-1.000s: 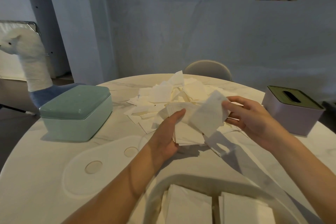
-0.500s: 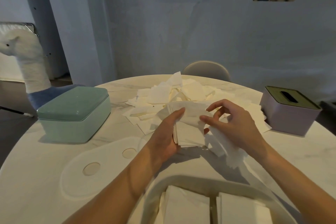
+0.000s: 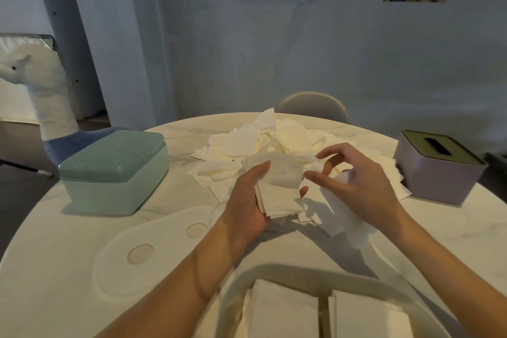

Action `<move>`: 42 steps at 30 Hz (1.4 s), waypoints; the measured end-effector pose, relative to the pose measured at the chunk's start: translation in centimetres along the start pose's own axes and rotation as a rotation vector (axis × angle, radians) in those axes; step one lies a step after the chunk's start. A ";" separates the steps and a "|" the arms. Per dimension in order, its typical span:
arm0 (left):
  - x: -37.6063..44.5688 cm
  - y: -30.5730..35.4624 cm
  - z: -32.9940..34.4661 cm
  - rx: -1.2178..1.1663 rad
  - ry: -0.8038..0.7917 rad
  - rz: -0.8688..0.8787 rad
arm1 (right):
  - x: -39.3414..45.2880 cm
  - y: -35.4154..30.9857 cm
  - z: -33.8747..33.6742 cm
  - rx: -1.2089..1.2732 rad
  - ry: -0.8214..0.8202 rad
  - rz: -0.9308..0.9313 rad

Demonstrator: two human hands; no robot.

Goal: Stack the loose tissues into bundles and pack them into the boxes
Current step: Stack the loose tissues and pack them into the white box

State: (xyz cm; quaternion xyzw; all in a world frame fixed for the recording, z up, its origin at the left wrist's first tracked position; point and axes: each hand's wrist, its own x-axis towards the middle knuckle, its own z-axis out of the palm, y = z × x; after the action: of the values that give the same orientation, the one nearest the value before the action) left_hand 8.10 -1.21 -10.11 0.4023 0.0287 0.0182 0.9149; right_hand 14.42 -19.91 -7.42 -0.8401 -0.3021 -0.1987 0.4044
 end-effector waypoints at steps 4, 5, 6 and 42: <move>0.0 -0.3 0.5 0.054 -0.017 -0.008 | -0.4 0.1 0.9 0.058 0.012 0.049; -0.1 -0.3 0.8 0.057 -0.019 -0.014 | -0.5 0.2 1.1 0.065 0.020 0.054; -0.1 -0.4 1.0 0.054 -0.022 -0.021 | -0.6 0.3 1.2 0.062 0.026 0.054; -0.2 -2.4 1.9 0.070 -0.054 -0.305 | 0.5 0.3 -2.5 0.089 -0.562 0.144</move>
State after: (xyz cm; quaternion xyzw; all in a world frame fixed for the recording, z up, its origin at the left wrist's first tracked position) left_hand 8.03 -4.27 -10.55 0.4251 0.0656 -0.1329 0.8929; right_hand 14.77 -21.90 -5.82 -0.8628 -0.3503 0.0848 0.3545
